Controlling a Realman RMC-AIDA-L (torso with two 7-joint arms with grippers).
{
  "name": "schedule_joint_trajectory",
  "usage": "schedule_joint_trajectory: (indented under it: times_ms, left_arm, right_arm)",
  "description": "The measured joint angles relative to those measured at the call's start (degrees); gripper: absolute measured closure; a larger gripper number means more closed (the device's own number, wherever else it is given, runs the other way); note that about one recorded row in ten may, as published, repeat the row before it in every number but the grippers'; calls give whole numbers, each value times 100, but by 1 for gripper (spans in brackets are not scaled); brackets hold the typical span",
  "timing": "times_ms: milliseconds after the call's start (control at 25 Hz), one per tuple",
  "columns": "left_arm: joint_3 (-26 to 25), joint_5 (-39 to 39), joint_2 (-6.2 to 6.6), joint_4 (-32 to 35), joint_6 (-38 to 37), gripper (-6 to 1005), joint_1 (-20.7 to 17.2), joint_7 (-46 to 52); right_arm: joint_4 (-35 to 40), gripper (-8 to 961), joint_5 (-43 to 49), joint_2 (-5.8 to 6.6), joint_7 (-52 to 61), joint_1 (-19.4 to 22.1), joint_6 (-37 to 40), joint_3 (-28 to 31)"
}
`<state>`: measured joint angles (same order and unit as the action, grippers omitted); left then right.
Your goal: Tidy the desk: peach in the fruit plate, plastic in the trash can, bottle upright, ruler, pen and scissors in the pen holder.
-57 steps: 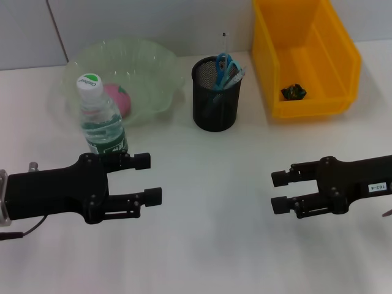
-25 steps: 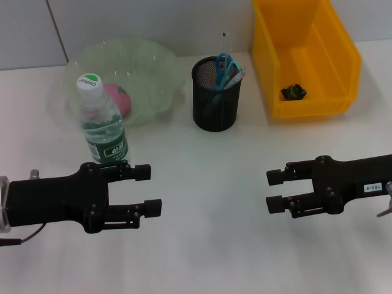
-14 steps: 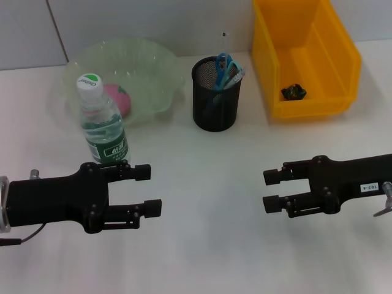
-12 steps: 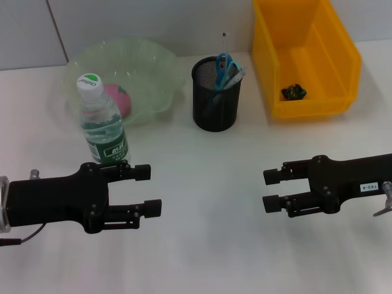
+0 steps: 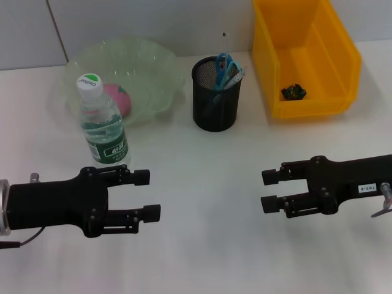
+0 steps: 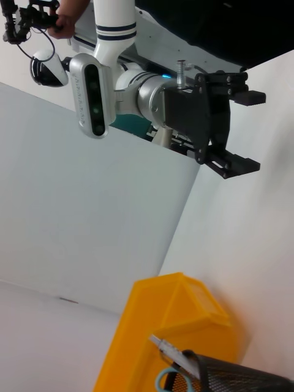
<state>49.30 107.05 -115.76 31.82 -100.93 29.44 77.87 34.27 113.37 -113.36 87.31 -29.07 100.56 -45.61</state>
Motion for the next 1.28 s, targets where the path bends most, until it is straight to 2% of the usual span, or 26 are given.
schedule_joint_trajectory:
  times_ms: [1280]
  left_arm:
    - [-17, 8, -21, 0, 4, 206, 9, -35]
  right_arm:
    - [0, 224, -9, -23, -19, -33, -10, 0]
